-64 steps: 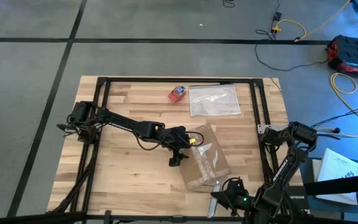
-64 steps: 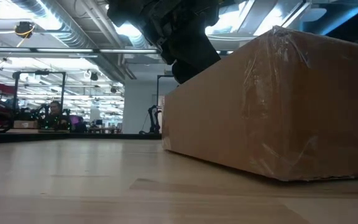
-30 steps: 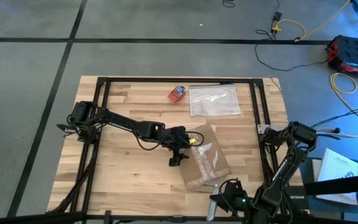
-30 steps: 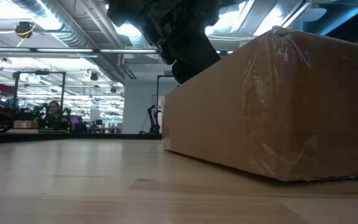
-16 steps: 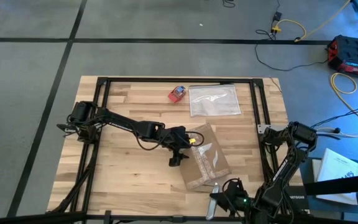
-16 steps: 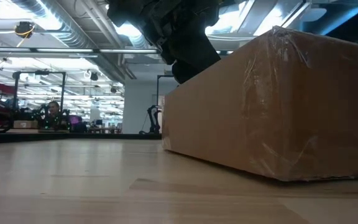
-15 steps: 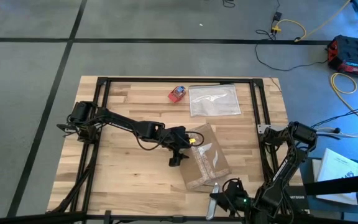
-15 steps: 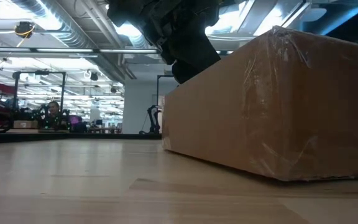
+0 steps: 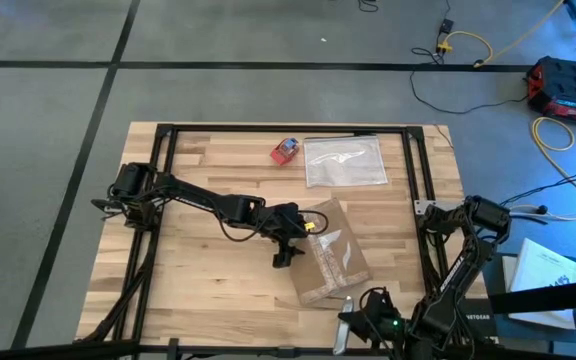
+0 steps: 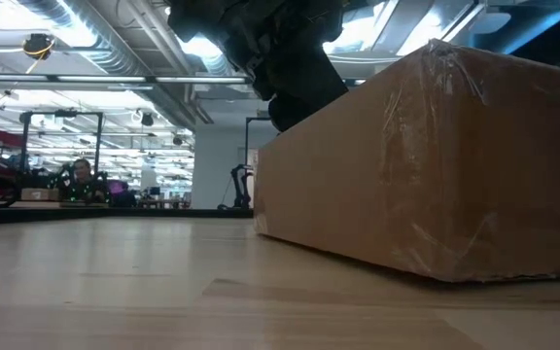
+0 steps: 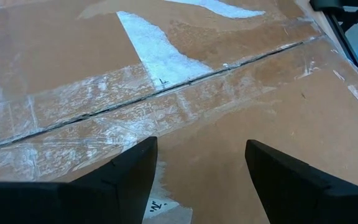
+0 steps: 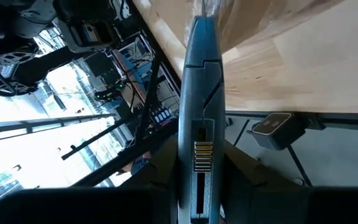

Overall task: Unpack boxes
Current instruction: Open the box using the silver cutter

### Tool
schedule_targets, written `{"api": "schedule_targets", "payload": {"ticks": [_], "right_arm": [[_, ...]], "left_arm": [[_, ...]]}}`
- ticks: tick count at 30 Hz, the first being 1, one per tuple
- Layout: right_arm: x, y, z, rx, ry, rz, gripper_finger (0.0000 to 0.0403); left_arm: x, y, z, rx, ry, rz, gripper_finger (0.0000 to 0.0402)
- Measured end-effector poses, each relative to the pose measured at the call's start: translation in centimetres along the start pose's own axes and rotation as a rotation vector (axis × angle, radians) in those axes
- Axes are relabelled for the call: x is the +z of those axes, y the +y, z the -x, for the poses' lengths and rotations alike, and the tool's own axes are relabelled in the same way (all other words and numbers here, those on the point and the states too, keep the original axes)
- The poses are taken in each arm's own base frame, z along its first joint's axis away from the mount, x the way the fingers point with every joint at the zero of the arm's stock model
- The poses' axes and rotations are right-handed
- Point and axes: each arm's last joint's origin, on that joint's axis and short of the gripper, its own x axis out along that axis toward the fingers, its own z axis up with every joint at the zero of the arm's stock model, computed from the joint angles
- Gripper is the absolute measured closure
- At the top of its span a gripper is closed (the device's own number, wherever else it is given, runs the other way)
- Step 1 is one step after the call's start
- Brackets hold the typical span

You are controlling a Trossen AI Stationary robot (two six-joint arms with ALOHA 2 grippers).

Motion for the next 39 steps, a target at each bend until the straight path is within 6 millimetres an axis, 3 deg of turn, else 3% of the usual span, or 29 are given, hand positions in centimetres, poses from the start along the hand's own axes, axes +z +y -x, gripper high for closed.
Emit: {"api": "schedule_targets", "payload": {"ticks": [19,39], "right_arm": [[0.8,-0.2,0.0,-0.029,-0.047,-0.013,0.0342],[1.3,0.3,-0.8,-0.044,-0.085,0.013,0.0342]], "left_arm": [[-0.5,0.0,-0.2,-0.003,0.054,-0.086,0.0168],[-0.7,0.0,-0.4,-0.001,0.062,-0.061,0.0168]]}}
